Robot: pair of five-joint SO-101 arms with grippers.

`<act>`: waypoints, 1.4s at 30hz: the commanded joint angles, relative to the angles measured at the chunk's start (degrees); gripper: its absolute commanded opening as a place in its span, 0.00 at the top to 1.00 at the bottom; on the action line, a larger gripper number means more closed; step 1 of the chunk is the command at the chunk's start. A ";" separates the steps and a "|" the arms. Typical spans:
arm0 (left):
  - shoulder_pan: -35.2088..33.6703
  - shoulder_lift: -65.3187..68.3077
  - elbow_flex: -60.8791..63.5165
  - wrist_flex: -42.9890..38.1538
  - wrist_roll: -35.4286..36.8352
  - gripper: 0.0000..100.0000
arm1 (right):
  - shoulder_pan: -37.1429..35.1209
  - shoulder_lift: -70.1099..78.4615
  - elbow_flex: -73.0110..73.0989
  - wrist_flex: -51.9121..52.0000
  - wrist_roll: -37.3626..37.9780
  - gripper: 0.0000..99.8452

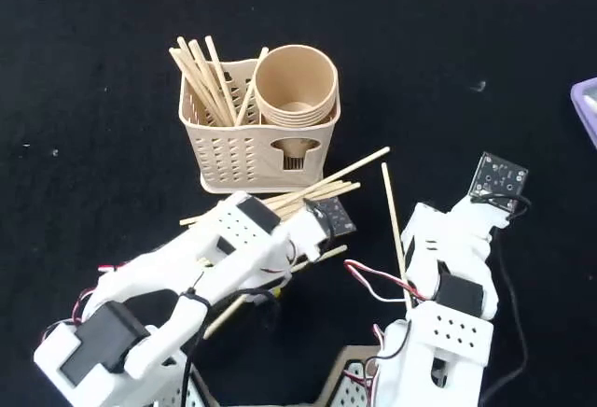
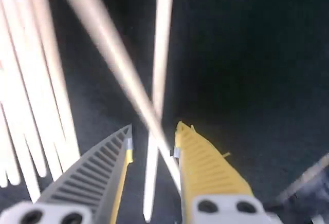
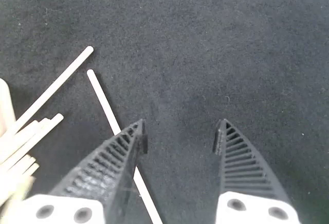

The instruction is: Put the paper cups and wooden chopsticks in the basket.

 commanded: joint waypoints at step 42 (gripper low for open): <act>-4.97 -16.53 -1.19 11.43 -0.09 0.97 | 3.34 -0.31 -2.51 -0.62 -0.97 0.78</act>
